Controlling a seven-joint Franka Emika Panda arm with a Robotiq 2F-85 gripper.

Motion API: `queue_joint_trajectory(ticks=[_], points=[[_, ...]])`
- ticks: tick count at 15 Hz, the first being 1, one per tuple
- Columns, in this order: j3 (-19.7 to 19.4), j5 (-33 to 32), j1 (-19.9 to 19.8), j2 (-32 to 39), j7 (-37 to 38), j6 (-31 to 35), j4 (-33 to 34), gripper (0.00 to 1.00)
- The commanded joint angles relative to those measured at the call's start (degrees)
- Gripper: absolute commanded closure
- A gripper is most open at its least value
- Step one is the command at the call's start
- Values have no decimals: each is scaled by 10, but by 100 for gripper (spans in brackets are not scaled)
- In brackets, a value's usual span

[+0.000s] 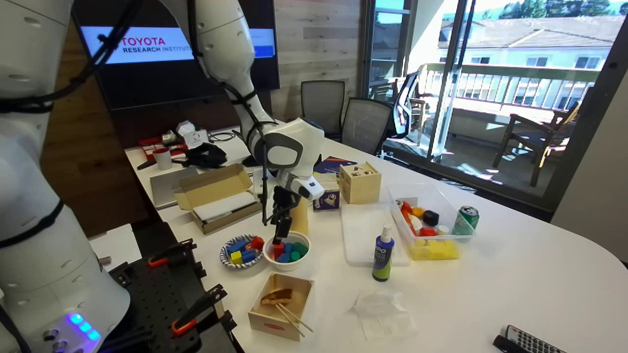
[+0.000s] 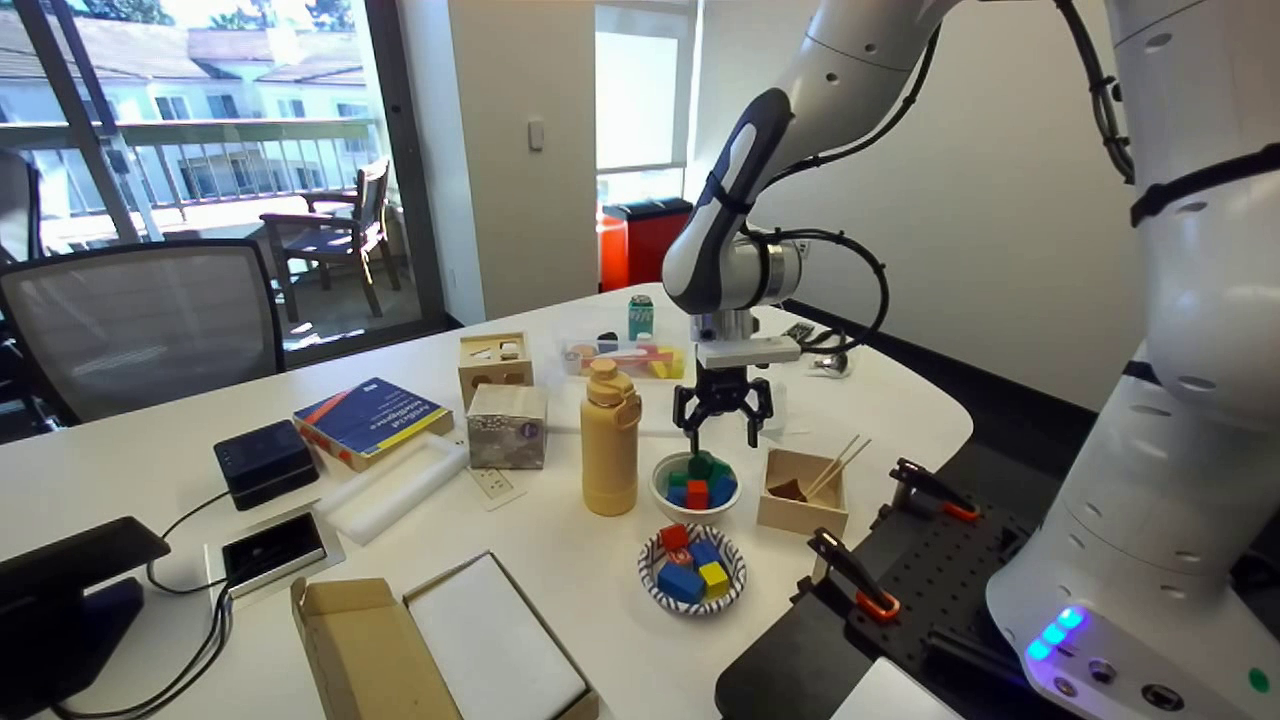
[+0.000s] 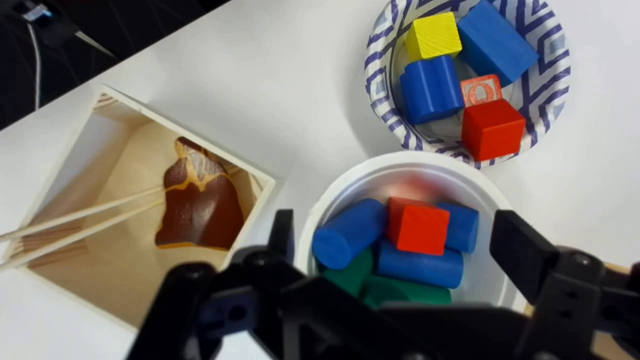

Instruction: Pick up the objects from the bowl and put them in the box

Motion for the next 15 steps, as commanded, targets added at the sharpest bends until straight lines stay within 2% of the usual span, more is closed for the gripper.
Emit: queue_joint_trajectory(ticks=[1,9,15], points=[[2,-4,6,42,2,10,28,0],[10,1,2,123,-2,-6,101,0],[16,6,-3,151,-5,-8,123,0]])
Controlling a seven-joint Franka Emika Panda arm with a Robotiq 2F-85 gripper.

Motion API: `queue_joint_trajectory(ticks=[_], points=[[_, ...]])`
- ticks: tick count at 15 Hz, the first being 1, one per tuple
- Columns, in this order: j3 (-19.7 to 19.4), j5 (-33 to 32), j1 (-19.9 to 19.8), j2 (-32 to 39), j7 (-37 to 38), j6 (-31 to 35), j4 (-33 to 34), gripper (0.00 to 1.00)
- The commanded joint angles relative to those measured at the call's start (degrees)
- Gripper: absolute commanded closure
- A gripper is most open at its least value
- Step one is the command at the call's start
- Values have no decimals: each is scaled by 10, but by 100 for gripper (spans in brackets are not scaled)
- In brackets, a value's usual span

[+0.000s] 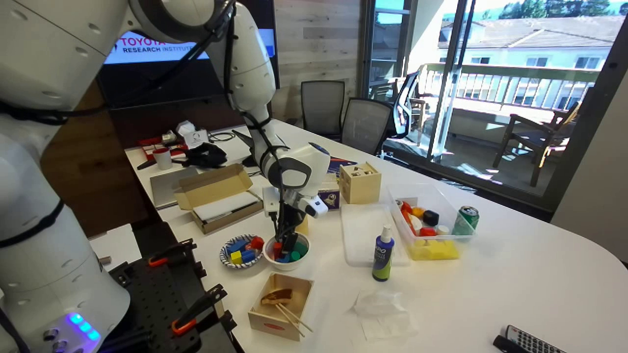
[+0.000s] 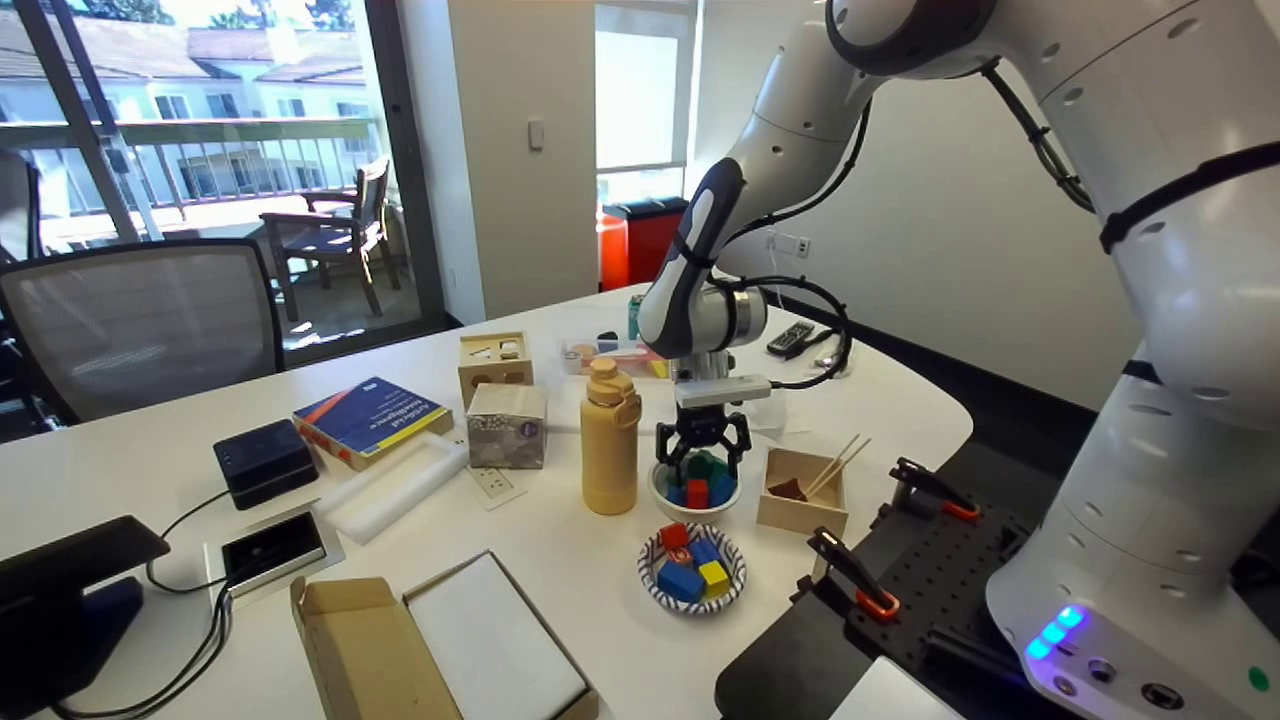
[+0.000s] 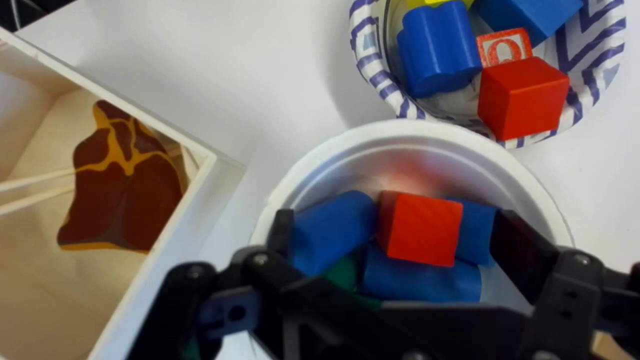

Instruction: Pick up the objects from the bowl and put them in the box

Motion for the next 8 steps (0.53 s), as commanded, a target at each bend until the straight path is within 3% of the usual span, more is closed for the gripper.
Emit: queue_joint_trajectory(ticks=[1,2,5,8], points=[[7,7,-8,11,-6,-11,15,12],[9,8,-8,12,-6,-11,16,26],[12,9,-9,14,-7,-13,19,51],[11,7,-6,10,-4,-19,26,69]])
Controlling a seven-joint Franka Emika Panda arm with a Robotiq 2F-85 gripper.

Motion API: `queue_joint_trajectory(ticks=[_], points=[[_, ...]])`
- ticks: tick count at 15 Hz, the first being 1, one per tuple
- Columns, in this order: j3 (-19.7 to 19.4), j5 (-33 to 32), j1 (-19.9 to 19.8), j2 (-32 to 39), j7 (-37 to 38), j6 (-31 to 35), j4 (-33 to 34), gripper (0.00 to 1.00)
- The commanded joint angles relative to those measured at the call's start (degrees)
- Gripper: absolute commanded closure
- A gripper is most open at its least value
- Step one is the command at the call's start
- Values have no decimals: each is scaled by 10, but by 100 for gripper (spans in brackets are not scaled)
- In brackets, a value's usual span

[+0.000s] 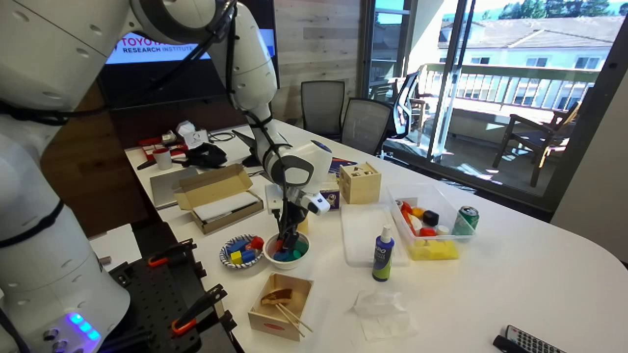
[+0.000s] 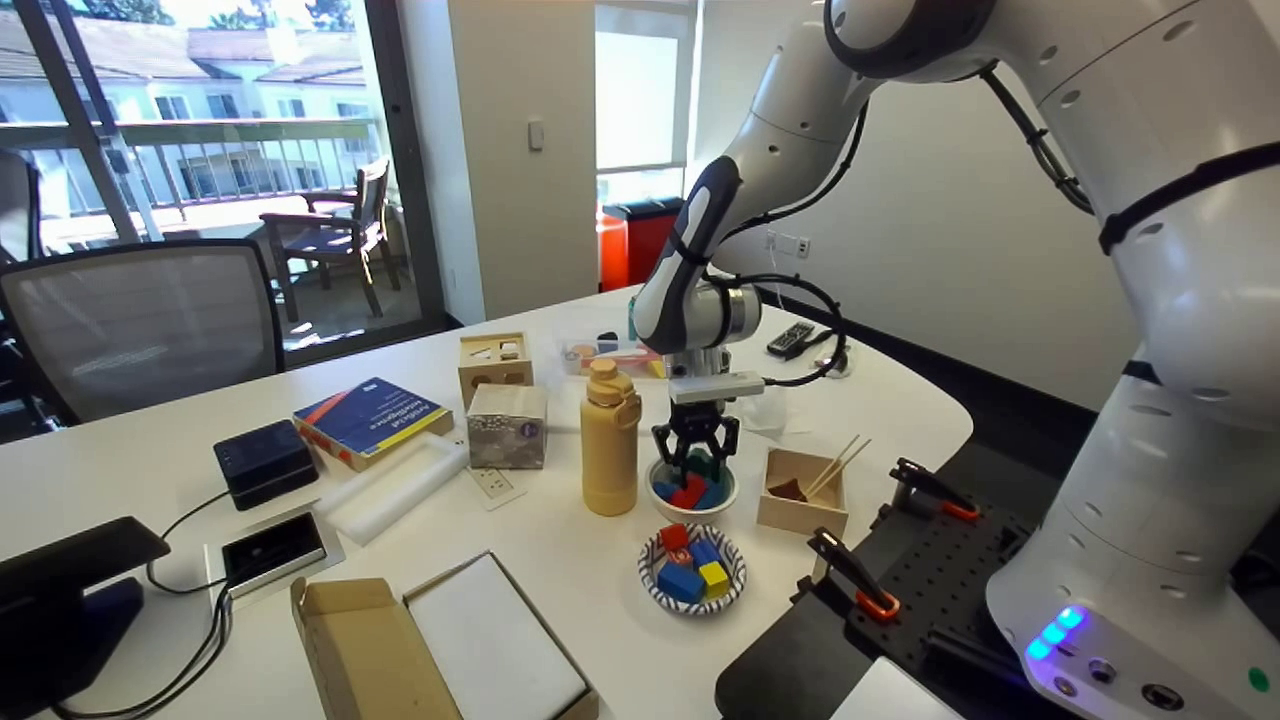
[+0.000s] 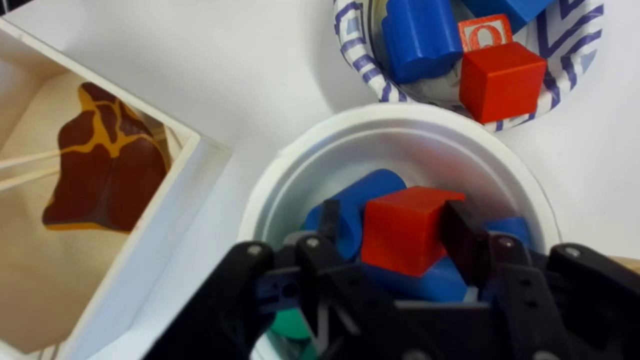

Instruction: Pick up the objects from the bowl and put them in the box

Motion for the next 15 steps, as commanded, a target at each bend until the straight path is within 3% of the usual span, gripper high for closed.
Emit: queue_joint_trajectory(ticks=[1,2,4,15], points=[[7,6,-3,7,-4,-12,11,75],[8,6,-3,7,-3,-12,13,84],[8,6,-3,9,-4,-11,12,87],[17,18,-13,-34,-14,-12,-12,87]])
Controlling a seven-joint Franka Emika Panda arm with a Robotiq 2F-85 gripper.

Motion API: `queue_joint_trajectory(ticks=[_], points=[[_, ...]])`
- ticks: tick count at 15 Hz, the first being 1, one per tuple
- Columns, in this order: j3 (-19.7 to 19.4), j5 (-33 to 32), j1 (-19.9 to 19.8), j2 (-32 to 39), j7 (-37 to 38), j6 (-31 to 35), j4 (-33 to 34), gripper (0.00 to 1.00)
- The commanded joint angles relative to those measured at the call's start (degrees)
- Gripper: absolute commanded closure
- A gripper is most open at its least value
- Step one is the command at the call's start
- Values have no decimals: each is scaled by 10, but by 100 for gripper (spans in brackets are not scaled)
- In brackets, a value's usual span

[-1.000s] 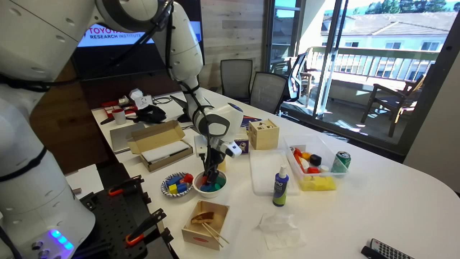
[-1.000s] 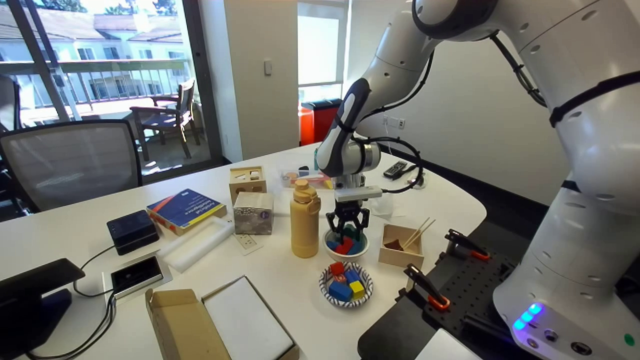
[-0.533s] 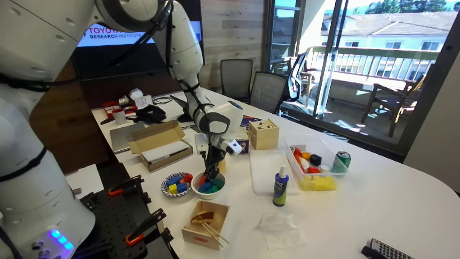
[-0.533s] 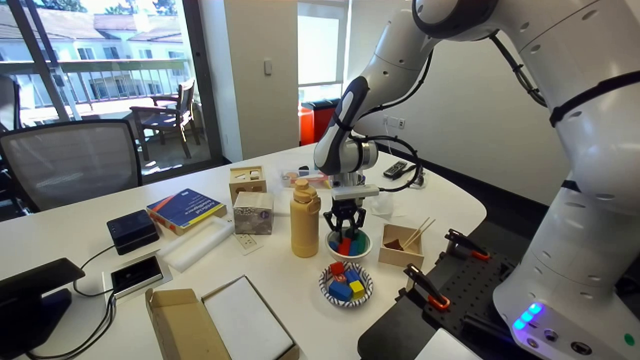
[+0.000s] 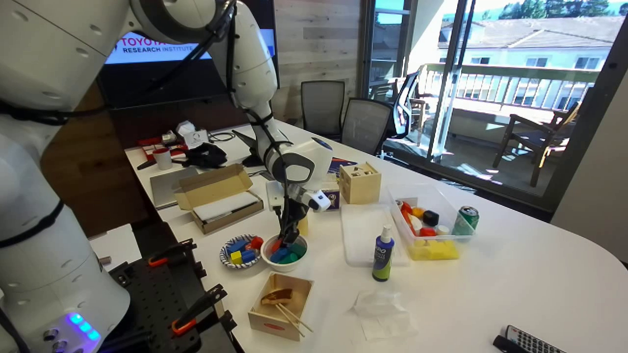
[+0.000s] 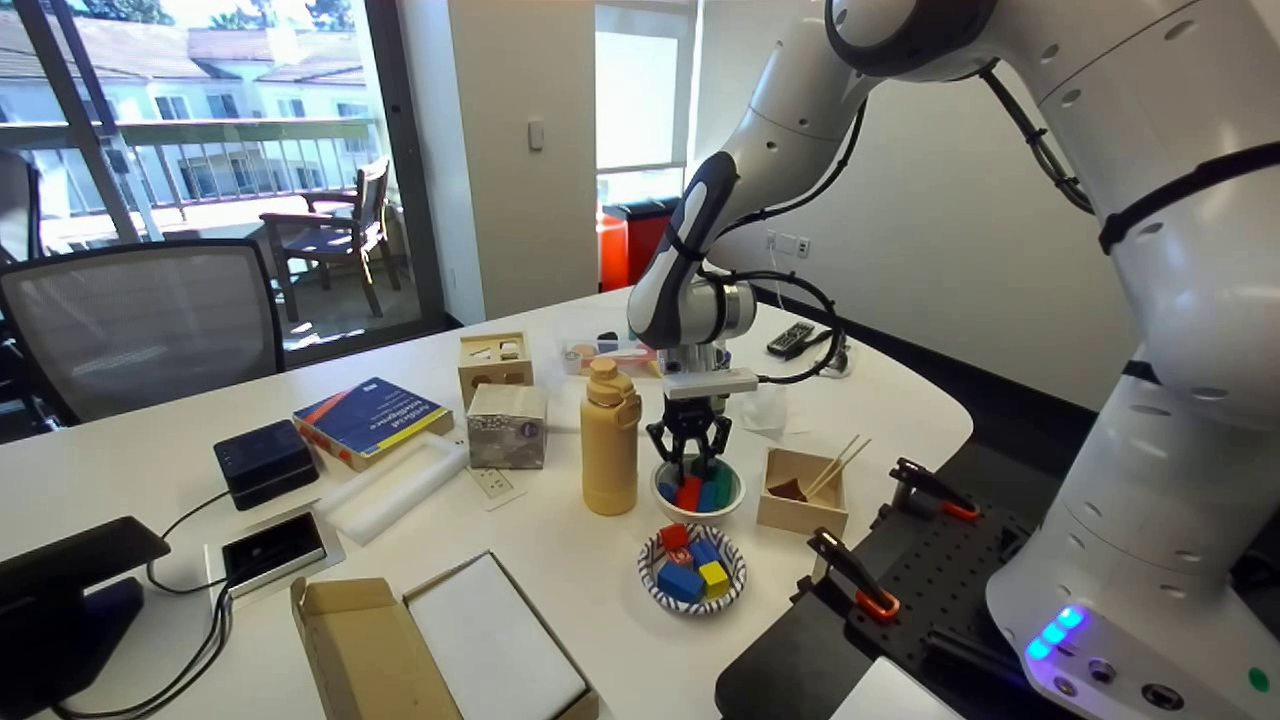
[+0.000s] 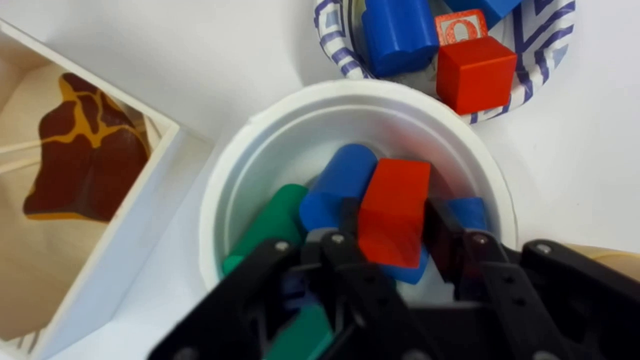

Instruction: Pick up the objects from the bowl and put them in the box

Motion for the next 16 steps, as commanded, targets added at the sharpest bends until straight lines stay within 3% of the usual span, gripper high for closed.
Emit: queue_joint_trajectory(ticks=[1,7,9,11,15,16], points=[[12,16,-12,-41,-16,-8,-27,87],[22,33,-20,-108,-27,-2,-79,87],[22,41,-20,-120,-31,-1,-94,36],[21,44,-19,-120,-32,1,-101,31],[25,46,-16,-84,-29,3,-90,2],[26,47,-16,-75,-28,2,-86,0]])
